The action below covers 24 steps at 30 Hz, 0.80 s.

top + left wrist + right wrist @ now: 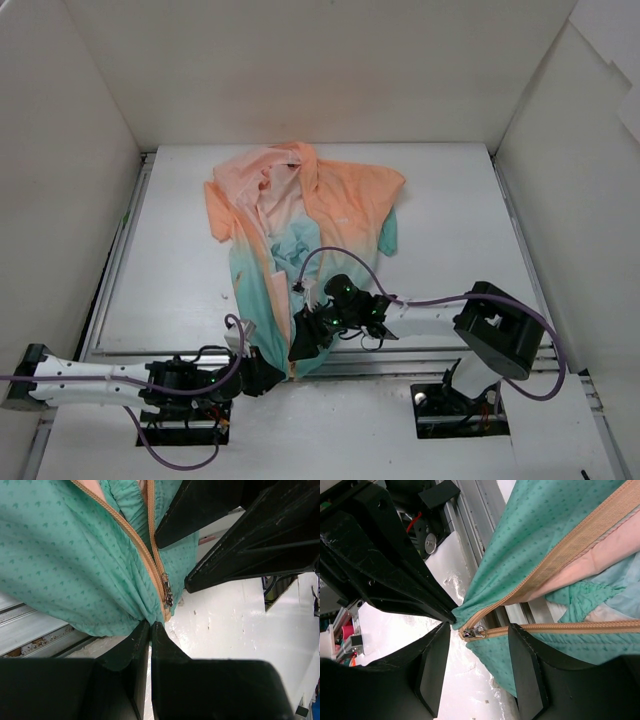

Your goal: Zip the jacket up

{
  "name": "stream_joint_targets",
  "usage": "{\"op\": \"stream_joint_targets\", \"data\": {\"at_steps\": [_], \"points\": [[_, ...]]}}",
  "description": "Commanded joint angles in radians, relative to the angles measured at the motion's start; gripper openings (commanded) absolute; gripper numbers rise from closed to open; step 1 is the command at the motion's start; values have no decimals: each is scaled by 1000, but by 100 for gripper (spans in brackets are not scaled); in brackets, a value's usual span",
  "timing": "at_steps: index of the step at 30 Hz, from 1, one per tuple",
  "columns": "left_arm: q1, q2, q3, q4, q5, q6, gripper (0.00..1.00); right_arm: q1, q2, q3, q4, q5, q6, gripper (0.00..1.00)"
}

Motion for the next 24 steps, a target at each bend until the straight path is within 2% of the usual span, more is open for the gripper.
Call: {"op": "stream_joint_targets", "data": {"at_steps": [1, 16, 20, 24], "points": [[-6, 19, 29, 50, -7, 9, 0, 18, 3, 47, 34, -34, -31, 47], [-6, 0, 27, 38, -13, 4, 0, 52, 52, 62, 51, -63, -37, 46], [-6, 0, 29, 32, -15, 0, 0, 57, 41, 56, 60, -67, -31, 38], [-6, 0, 27, 32, -16, -3, 0, 57, 30, 50, 54, -64, -29, 37]]}}
